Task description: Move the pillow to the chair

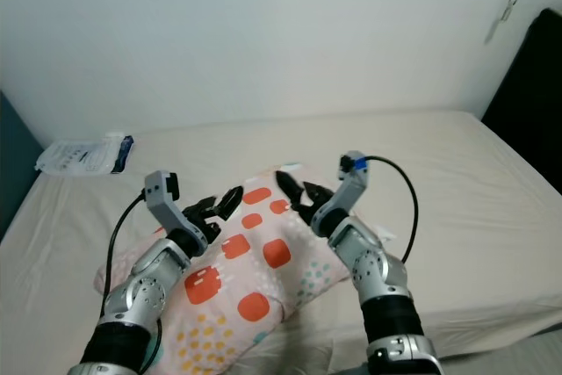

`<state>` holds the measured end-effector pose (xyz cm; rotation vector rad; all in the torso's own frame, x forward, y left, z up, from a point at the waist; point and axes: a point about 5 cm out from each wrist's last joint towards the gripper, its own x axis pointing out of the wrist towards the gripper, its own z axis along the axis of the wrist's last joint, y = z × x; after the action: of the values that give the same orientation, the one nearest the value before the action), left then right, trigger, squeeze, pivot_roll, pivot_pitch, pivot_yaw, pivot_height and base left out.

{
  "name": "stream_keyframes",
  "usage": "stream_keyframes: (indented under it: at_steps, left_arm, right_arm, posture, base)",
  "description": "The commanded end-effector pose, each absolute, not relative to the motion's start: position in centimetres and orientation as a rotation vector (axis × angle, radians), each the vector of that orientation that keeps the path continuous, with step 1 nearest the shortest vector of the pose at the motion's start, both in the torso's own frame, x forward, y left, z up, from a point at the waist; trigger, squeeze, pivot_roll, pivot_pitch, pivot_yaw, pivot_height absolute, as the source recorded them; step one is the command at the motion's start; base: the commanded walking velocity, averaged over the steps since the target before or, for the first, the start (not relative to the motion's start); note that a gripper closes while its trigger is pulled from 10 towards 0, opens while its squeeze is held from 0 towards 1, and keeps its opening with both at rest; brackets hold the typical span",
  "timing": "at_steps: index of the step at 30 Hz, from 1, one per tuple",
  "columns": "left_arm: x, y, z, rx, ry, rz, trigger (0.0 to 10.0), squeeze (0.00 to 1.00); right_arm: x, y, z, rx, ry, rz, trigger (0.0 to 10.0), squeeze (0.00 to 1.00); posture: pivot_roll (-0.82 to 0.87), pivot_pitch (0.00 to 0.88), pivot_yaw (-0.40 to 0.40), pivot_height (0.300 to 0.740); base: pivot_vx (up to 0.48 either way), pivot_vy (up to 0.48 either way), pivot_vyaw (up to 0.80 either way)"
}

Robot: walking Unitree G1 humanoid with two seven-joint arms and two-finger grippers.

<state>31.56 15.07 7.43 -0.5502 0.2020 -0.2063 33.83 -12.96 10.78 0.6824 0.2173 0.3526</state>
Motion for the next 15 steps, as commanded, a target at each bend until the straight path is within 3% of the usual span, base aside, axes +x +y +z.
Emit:
stream_keyframes:
  at_steps: [1, 5, 7, 9, 10, 12, 15]
  left_arm:
    - [31.8, 16.3, 7.2, -0.507, 0.208, -0.146, 10.0, 0.00]
    - [32.1, 17.4, 7.5, -0.484, 0.188, -0.110, 10.0, 0.00]
    - [32.2, 17.7, 7.5, -0.413, 0.186, -0.100, 10.0, 0.00]
    - [31.8, 17.8, 6.7, -0.248, 0.230, -0.066, 10.0, 0.00]
    - [31.8, 17.8, 6.7, -0.248, 0.230, -0.066, 10.0, 0.00]
    - [31.4, 17.7, 5.6, -0.159, 0.280, -0.022, 10.0, 0.00]
    - [31.1, 17.7, 5.2, -0.145, 0.290, -0.013, 10.0, 0.00]
  right_arm:
    - [34.3, -14.3, 11.3, 0.691, 0.161, 0.285, 10.0, 0.00]
    - [34.6, -15.8, 13.0, 0.751, 0.050, 0.269, 10.0, 0.00]
    - [34.5, -16.1, 12.9, 0.681, 0.072, 0.274, 10.0, 0.00]
    - [33.9, -15.6, 10.7, 0.300, 0.220, 0.301, 10.0, 0.00]
    - [33.9, -15.6, 10.7, 0.300, 0.220, 0.301, 10.0, 0.00]
    - [33.5, -15.6, 9.2, 0.025, 0.277, 0.304, 10.0, 0.00]
    - [33.5, -15.6, 8.9, 0.023, 0.284, 0.290, 10.0, 0.00]
  posture:
    - [0.04, 0.000, 0.000, 0.740]
    - [0.03, 0.000, 0.008, 0.740]
    - [0.03, 0.000, 0.014, 0.740]
    - [0.03, 0.000, 0.019, 0.740]
    - [0.03, 0.000, 0.019, 0.740]
    - [0.03, 0.000, 0.018, 0.740]
    - [0.03, 0.000, 0.018, 0.740]
  base:
    - [0.000, 0.000, 0.00]
    - [0.000, 0.000, 0.00]
    - [0.000, 0.000, 0.00]
    - [0.000, 0.000, 0.00]
    - [0.000, 0.000, 0.00]
    - [0.000, 0.000, 0.00]
    - [0.000, 0.000, 0.00]
